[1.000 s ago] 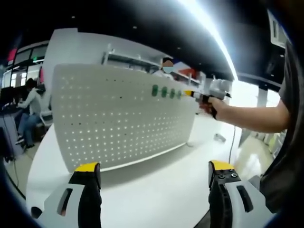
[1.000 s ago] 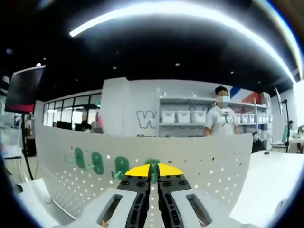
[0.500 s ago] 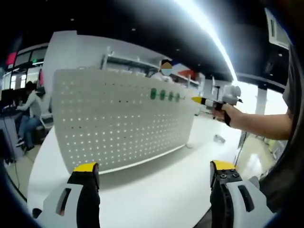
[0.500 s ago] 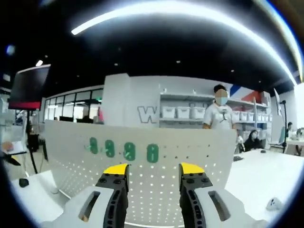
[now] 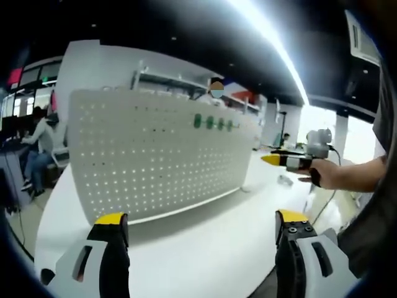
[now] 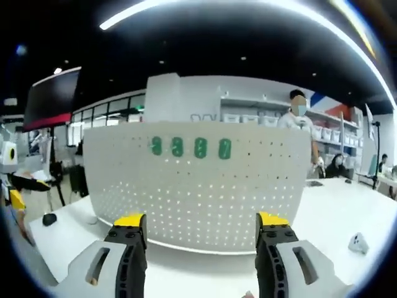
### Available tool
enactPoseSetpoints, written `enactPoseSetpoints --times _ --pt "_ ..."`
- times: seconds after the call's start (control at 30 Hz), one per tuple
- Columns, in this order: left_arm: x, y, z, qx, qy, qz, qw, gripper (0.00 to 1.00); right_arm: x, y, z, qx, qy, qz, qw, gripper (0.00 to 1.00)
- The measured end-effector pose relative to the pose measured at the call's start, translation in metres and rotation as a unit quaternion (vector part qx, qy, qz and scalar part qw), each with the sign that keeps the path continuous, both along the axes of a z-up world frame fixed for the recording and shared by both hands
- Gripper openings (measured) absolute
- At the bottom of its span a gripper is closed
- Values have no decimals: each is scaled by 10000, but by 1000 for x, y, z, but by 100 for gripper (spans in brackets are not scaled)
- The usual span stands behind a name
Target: Insert the hook assembly into the mounting plate slot until the hook locks in place.
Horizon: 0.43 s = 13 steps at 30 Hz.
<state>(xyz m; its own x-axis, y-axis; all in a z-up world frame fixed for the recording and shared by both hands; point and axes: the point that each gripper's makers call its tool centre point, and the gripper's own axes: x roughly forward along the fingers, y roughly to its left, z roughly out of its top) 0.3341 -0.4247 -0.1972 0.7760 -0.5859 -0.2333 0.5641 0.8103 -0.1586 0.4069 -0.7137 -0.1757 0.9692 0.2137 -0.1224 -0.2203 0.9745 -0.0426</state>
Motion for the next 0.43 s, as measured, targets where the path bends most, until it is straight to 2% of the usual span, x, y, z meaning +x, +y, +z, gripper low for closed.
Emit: enactPoseSetpoints --times 0.07,0.27,0.43 --pt "-1 0 -2 0 24 1 10000 100 -6 -5 -6 15 -9 -60 10000 68" --pt "-2 -4 -3 2 52 -31 10000 100 -24 -2 -17 -31 89 -76 9999 73" --pt "-3 -8 -3 15 58 -81 9999 100 -36 -2 -29 113 267 -101 9995 76"
